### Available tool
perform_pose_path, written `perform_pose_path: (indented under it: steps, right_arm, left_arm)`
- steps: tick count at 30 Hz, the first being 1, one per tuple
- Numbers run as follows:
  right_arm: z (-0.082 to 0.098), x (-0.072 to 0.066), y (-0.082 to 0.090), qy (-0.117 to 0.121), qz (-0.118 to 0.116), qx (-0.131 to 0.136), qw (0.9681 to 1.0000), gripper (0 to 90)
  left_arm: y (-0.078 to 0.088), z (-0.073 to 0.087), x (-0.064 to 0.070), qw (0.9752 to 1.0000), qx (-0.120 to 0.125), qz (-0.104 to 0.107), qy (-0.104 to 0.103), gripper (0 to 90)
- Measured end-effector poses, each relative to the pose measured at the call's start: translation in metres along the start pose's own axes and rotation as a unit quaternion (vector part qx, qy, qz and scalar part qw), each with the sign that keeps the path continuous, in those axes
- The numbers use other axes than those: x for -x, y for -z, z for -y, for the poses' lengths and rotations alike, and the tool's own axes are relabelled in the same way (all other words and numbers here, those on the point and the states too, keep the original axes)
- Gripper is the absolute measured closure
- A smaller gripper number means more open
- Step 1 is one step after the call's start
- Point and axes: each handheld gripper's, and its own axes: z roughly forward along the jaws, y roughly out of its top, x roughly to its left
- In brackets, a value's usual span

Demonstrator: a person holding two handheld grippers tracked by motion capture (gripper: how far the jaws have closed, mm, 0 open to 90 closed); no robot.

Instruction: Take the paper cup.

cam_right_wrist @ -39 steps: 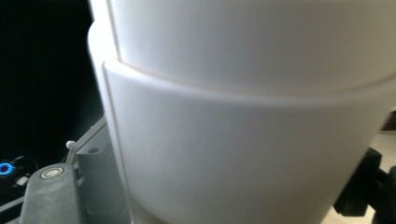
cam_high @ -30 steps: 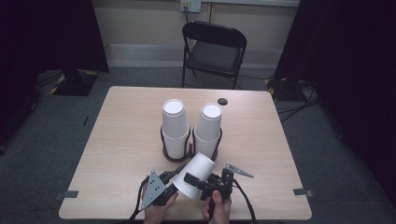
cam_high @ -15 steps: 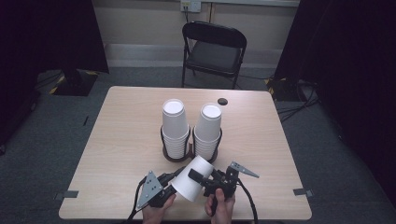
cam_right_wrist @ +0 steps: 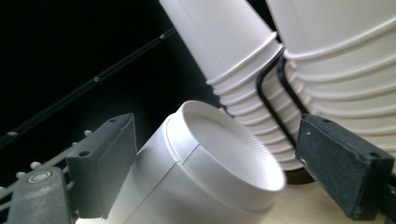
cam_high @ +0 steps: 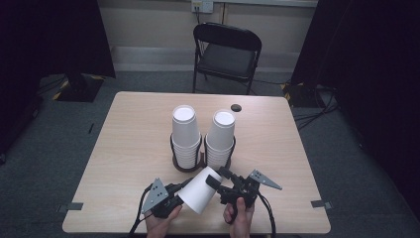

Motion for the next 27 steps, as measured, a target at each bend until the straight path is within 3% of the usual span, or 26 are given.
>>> perform_pose_path:
  steps: [3,5,6,11,16,19,21,24,27]
  right_arm:
    - [-0.001,0.000,0.003,0.022,0.014,0.002,0.9997,10.4]
    - [-0.001,-0.003,0.007,0.050,0.029,0.007,0.9983,10.5]
    - [-0.001,-0.003,0.007,0.050,0.029,0.007,0.9983,10.5]
    - [-0.002,-0.002,0.014,0.074,0.014,0.005,0.9971,10.5]
    - [0.001,-0.002,0.018,0.093,0.010,-0.004,0.9956,10.8]
    - [0.005,0.001,0.018,0.132,0.009,0.000,0.9912,11.9]
    - [0.006,0.000,0.019,0.140,0.011,0.002,0.9902,12.1]
    - [0.009,-0.001,0.020,0.181,0.030,0.016,0.9829,12.0]
    - [0.012,0.000,0.020,0.205,0.051,0.015,0.9773,10.4]
  left_arm:
    - [0.001,0.001,-0.006,0.9997,-0.003,0.008,0.022,86.3]
    - [0.003,0.001,-0.009,0.9995,-0.002,0.010,0.030,86.4]
    - [0.003,0.001,-0.011,0.9993,-0.003,0.011,0.036,86.4]
    - [0.006,-0.005,-0.019,0.9993,-0.028,-0.002,0.025,86.5]
    - [0.006,-0.012,-0.024,0.9987,-0.050,0.001,0.010,86.3]
    - [0.006,-0.015,-0.025,0.9980,-0.064,0.000,0.000,86.3]
    - [0.007,-0.017,-0.026,0.9975,-0.070,0.000,-0.004,86.3]
    - [0.007,-0.020,-0.027,0.9970,-0.077,0.003,0.001,86.3]
    - [0.008,-0.024,-0.032,0.9962,-0.086,0.013,0.007,86.3]
